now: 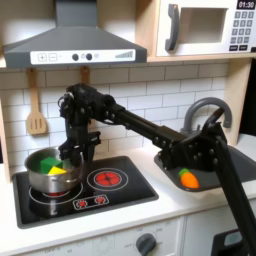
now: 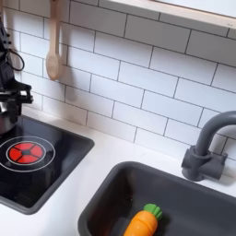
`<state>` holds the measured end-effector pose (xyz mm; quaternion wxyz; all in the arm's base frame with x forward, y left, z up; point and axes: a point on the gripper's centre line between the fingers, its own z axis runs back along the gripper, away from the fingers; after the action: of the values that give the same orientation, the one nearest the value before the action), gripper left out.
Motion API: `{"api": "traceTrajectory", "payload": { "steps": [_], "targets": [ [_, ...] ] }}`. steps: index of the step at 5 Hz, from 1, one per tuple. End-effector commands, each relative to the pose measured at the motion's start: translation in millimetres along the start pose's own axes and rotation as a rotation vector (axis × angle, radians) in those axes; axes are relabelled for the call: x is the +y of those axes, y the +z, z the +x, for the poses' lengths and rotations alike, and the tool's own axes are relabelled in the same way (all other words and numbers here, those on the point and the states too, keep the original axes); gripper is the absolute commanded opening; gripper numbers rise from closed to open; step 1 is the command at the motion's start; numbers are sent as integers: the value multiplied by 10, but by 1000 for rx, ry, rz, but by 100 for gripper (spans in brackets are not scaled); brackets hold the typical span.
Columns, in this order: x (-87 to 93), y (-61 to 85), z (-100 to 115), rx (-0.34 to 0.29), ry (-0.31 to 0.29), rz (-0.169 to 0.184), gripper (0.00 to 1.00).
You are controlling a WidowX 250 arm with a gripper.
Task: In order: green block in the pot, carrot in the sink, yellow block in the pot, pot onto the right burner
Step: 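Slide the pot onto the right burner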
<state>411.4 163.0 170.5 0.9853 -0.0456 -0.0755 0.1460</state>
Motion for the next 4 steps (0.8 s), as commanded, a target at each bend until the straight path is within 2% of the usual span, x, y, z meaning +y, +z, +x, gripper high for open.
{"api": "traceTrajectory", "payload": {
  "steps": [1,3,4],
  "targets": [
    [16,-8,-20,17,2,-8,0],
    [-30,-23,-55,31,-15,-7,0],
    [-120,-33,-78,32,-43,-7,0]
  ]
}}
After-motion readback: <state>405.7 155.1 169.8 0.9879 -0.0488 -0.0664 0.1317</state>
